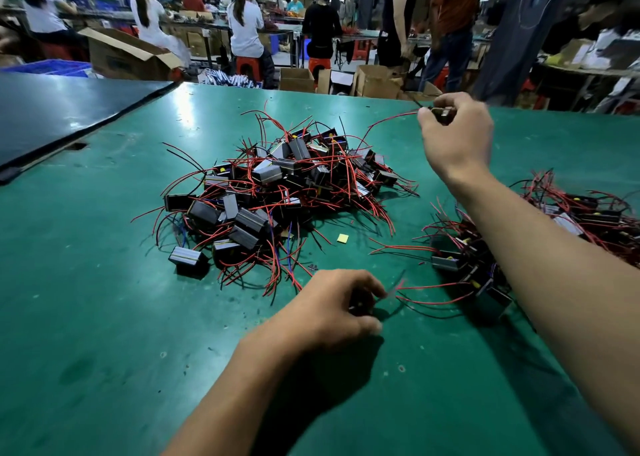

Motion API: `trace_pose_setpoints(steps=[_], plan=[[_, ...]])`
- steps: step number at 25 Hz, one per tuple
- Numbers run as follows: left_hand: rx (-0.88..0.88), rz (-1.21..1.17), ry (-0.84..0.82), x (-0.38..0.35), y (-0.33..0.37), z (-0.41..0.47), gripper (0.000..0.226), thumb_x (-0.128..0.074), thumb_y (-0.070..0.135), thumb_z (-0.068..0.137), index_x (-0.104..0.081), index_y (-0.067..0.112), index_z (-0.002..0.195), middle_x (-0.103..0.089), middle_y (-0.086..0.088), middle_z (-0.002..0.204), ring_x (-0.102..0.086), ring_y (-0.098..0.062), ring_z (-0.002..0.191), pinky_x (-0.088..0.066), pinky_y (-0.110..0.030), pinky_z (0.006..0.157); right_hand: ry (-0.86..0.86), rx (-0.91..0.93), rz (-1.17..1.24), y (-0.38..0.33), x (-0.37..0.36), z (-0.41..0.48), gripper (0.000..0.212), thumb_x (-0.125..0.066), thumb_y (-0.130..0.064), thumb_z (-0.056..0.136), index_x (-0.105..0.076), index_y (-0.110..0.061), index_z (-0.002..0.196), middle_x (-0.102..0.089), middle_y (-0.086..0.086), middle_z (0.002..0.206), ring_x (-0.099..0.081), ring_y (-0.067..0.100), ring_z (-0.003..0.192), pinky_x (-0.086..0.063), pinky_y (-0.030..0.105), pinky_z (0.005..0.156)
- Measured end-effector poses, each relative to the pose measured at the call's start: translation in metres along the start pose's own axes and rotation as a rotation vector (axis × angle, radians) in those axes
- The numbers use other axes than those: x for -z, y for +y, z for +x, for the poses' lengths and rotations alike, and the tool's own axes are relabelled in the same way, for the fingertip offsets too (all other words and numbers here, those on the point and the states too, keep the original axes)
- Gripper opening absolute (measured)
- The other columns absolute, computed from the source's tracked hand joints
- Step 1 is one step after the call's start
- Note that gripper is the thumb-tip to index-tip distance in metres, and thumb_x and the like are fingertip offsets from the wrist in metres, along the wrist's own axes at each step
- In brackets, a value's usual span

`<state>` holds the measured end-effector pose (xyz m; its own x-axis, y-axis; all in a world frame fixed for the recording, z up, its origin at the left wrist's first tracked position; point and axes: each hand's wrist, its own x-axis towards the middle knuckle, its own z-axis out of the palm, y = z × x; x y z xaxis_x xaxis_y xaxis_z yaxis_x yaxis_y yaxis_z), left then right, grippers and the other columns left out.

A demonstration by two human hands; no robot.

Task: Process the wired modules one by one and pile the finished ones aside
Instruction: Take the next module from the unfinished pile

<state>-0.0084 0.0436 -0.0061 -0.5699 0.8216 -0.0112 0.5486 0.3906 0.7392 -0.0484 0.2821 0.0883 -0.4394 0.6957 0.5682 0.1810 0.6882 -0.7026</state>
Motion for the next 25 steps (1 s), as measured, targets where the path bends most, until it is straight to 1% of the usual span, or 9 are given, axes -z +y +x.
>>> trace_pose_setpoints(steps=[3, 5, 7, 9, 11, 13, 17, 21, 25], plan=[[-0.056, 0.119, 0.204, -0.003, -0.004, 0.002, 0.042, -0.076, 0.030, 0.083, -0.062, 0.024, 0.122, -0.071, 0.007, 0.103, -0.064, -0.017, 0.096, -0.050, -0.033, 0.088, -0.061, -0.246, 0.469, -0.002, 0.018, -0.024, 0.019, -0.063, -0.041, 0.094, -0.066, -0.023, 0.096, -0.065, -0.004, 0.090, -0.057, 0.009, 0.075, -0.047, 0.024, 0.067], [-0.031, 0.162, 0.326, -0.004, -0.009, 0.003, 0.049, -0.075, 0.037, 0.082, -0.057, 0.027, 0.127, -0.071, 0.010, 0.106, -0.063, -0.019, 0.098, -0.049, -0.034, 0.088, -0.280, -0.424, 0.792, 0.004, 0.033, -0.055, 0.018, -0.066, -0.038, 0.093, -0.066, -0.020, 0.095, -0.066, -0.003, 0.087, -0.058, 0.008, 0.064, -0.046, 0.019, 0.052], [0.040, 0.141, 0.435, -0.005, -0.013, 0.004, 0.055, -0.076, 0.040, 0.081, -0.055, 0.029, 0.130, -0.072, 0.013, 0.104, -0.064, -0.016, 0.094, -0.050, -0.031, 0.087, -0.505, -0.556, 1.017, 0.018, 0.044, -0.089, 0.024, -0.071, -0.035, 0.084, -0.072, -0.015, 0.097, -0.072, 0.002, 0.086, -0.063, 0.009, 0.062, -0.051, 0.020, 0.053], [0.090, 0.067, 0.510, -0.006, -0.015, 0.006, 0.057, -0.077, 0.039, 0.079, -0.055, 0.029, 0.131, -0.073, 0.012, 0.098, -0.065, -0.015, 0.088, -0.051, -0.032, 0.086, -0.648, -0.582, 1.085, 0.032, 0.051, -0.116, 0.025, -0.072, -0.029, 0.079, -0.077, -0.013, 0.097, -0.074, 0.006, 0.094, -0.068, 0.012, 0.070, -0.056, 0.022, 0.062], [0.105, 0.024, 0.537, -0.006, -0.015, 0.006, 0.060, -0.079, 0.038, 0.077, -0.054, 0.028, 0.131, -0.071, 0.012, 0.092, -0.065, -0.016, 0.081, -0.053, -0.035, 0.083, -0.709, -0.536, 1.043, 0.044, 0.054, -0.135, 0.033, -0.076, -0.021, 0.074, -0.073, -0.011, 0.106, -0.073, 0.009, 0.100, -0.071, 0.015, 0.076, -0.058, 0.024, 0.068], [0.116, 0.018, 0.532, -0.005, -0.016, 0.007, 0.061, -0.081, 0.037, 0.075, -0.053, 0.030, 0.129, -0.068, 0.015, 0.089, -0.064, -0.014, 0.074, -0.053, -0.035, 0.078, -0.773, -0.449, 0.828, 0.056, 0.055, -0.144, 0.046, -0.082, -0.019, 0.069, -0.069, -0.014, 0.114, -0.075, 0.011, 0.104, -0.072, 0.019, 0.083, -0.060, 0.029, 0.076], [0.113, 0.009, 0.439, -0.006, -0.016, 0.009, 0.057, -0.081, 0.032, 0.076, -0.057, 0.029, 0.126, -0.067, 0.017, 0.089, -0.065, -0.013, 0.073, -0.051, -0.029, 0.077, -0.800, -0.154, 0.356, 0.065, 0.055, -0.155, 0.038, -0.082, -0.010, 0.081, -0.070, -0.024, 0.114, -0.069, 0.000, 0.119, -0.072, 0.015, 0.101, -0.054, 0.039, 0.100], [0.126, -0.035, 0.354, -0.007, -0.018, 0.008, 0.047, -0.081, 0.031, 0.077, -0.063, 0.028, 0.121, -0.070, 0.013, 0.088, -0.067, -0.009, 0.084, -0.050, -0.023, 0.081, -0.773, -0.117, 0.347, 0.065, 0.055, -0.156, 0.037, -0.082, -0.009, 0.081, -0.069, -0.027, 0.111, -0.066, -0.002, 0.119, -0.070, 0.012, 0.100, -0.054, 0.038, 0.099], [0.078, 0.003, 0.353, -0.010, -0.015, 0.007, 0.042, -0.077, 0.046, 0.077, -0.066, 0.031, 0.115, -0.070, 0.013, 0.082, -0.062, 0.001, 0.078, -0.049, -0.022, 0.078, -0.772, -0.128, 0.314, 0.064, 0.058, -0.157, 0.044, -0.083, -0.012, 0.080, -0.067, -0.027, 0.117, -0.068, 0.000, 0.118, -0.068, 0.014, 0.106, -0.053, 0.039, 0.101]])
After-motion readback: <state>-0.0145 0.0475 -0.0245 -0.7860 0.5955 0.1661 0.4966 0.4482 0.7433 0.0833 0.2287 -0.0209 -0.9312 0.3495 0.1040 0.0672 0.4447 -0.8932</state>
